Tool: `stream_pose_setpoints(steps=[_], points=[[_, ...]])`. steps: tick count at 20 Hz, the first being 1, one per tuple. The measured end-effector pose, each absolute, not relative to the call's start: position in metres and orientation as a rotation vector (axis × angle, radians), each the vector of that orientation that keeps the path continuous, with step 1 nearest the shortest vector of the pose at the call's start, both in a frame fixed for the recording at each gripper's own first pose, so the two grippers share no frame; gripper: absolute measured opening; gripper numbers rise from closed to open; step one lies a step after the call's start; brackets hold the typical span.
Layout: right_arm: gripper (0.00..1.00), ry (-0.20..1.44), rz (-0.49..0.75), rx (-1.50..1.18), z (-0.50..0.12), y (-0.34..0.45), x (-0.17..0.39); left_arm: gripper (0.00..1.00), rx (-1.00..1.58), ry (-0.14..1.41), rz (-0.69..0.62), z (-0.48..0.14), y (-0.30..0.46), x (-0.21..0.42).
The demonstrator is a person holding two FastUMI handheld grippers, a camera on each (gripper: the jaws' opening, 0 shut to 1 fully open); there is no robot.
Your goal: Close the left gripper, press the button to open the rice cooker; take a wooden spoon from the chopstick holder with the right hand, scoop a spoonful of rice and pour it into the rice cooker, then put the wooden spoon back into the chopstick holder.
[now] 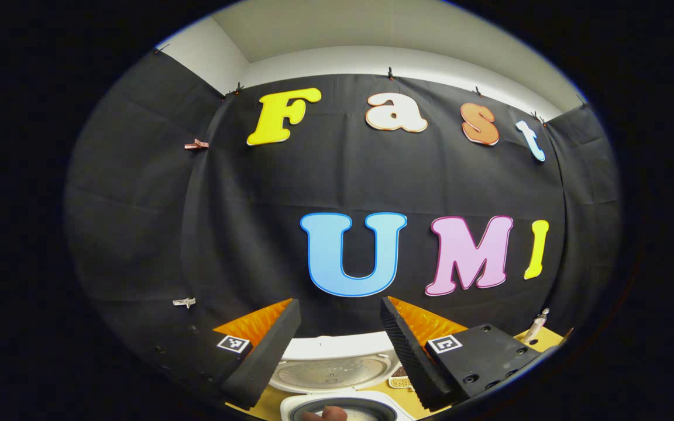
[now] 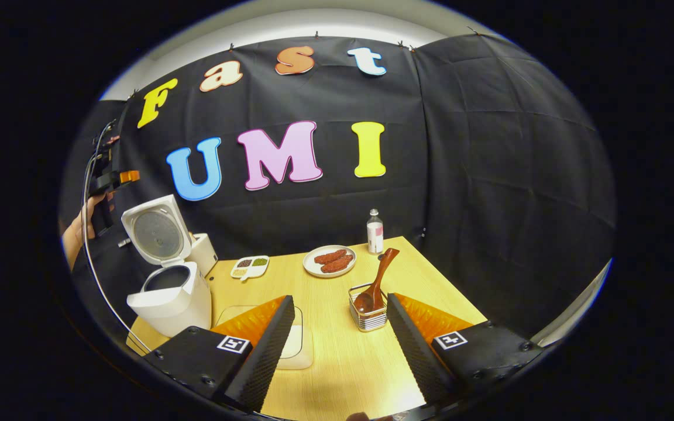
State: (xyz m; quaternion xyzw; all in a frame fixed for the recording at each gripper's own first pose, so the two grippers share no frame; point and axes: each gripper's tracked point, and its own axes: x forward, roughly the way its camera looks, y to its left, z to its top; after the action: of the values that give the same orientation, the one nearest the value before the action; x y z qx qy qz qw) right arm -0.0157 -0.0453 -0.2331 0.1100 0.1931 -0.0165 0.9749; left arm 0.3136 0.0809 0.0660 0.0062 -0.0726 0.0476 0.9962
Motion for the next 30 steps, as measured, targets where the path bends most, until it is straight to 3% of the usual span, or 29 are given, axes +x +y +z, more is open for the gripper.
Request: stream_pose_setpoints(steps=[6,12,13,21,30], points=[[0.99,0.375,-0.099,0.202,-0.221,-0.049,-0.026,0.95,0.027,-0.04,0.094,0.019,0.088,0.381],[0.99,0.373,-0.128,0.193,-0.216,-0.055,-0.032,0.95,0.017,0.039,0.135,-0.009,0.087,0.395],[0.99,0.372,-0.127,0.19,-0.216,-0.056,-0.033,1.0,0.016,0.021,0.135,-0.006,0.087,0.394],[0.99,0.365,-0.096,0.205,-0.206,-0.063,-0.036,0.99,0.013,0.017,0.174,-0.028,0.066,0.328],[0.98,0.366,-0.056,0.147,-0.201,-0.068,-0.047,0.98,-0.057,0.116,0.229,-0.11,0.036,0.239]])
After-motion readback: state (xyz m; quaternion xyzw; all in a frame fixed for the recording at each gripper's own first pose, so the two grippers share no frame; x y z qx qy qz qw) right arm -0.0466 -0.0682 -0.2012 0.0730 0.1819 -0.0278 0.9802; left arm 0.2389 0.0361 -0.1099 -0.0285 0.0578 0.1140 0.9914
